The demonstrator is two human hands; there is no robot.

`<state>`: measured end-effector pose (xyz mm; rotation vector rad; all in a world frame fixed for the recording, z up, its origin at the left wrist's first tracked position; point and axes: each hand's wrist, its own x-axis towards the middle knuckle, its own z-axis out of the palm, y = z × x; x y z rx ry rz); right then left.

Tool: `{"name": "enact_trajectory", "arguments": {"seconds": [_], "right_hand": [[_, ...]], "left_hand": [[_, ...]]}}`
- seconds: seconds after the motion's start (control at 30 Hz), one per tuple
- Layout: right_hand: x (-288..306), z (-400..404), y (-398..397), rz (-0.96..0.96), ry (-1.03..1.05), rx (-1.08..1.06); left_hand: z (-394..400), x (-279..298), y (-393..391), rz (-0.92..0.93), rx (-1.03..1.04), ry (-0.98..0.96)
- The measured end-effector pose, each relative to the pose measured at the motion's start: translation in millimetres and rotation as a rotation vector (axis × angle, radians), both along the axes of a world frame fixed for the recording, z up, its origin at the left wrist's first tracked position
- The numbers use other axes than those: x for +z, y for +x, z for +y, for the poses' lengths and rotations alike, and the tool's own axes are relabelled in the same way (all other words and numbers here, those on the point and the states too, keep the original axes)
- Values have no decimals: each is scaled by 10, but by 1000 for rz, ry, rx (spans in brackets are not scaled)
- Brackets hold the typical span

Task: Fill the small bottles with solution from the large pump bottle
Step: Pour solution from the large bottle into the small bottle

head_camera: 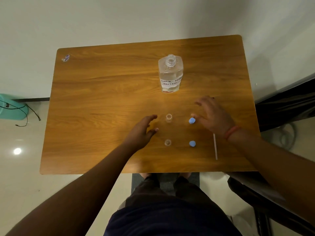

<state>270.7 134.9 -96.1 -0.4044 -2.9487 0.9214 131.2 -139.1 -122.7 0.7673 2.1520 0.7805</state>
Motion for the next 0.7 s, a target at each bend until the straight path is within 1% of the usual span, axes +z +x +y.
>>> {"name": "enact_trajectory", "arguments": {"seconds": [0.13, 0.23, 0.3, 0.47, 0.7], "right_hand": [[152, 151, -510, 36, -141, -139], [214, 228, -805, 42, -224, -182], [246, 256, -958, 41, -251, -178], [278, 285, -1227, -64, -310, -120], [298, 319, -1383, -74, -446, -93]], "left_hand": [[265, 5, -86, 28, -34, 23], [449, 15, -128, 31, -94, 23], [513, -12, -144, 23, -136, 39], [568, -60, -213, -13, -162, 22], [657, -36, -286, -67, -136, 40]]}}
